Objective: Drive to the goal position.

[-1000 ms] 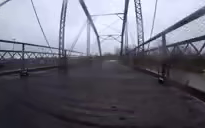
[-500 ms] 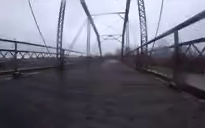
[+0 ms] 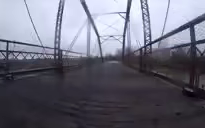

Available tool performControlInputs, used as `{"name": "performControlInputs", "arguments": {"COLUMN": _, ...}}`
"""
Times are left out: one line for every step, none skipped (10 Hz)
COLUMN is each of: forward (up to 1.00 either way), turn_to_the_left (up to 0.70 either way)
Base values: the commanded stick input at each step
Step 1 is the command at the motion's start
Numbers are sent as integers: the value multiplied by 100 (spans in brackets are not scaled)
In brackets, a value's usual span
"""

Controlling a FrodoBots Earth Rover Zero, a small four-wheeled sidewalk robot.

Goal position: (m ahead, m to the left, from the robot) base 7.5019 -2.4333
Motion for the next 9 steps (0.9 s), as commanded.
{"name": "performControlInputs", "arguments": {"forward": 100, "turn_to_the_left": -2}}
{"name": "performControlInputs", "arguments": {"forward": 100, "turn_to_the_left": -3}}
{"name": "performControlInputs", "arguments": {"forward": 100, "turn_to_the_left": -16}}
{"name": "performControlInputs", "arguments": {"forward": 100, "turn_to_the_left": -13}}
{"name": "performControlInputs", "arguments": {"forward": 100, "turn_to_the_left": -6}}
{"name": "performControlInputs", "arguments": {"forward": 100, "turn_to_the_left": -2}}
{"name": "performControlInputs", "arguments": {"forward": 100, "turn_to_the_left": -14}}
{"name": "performControlInputs", "arguments": {"forward": 100, "turn_to_the_left": -12}}
{"name": "performControlInputs", "arguments": {"forward": 100, "turn_to_the_left": -23}}
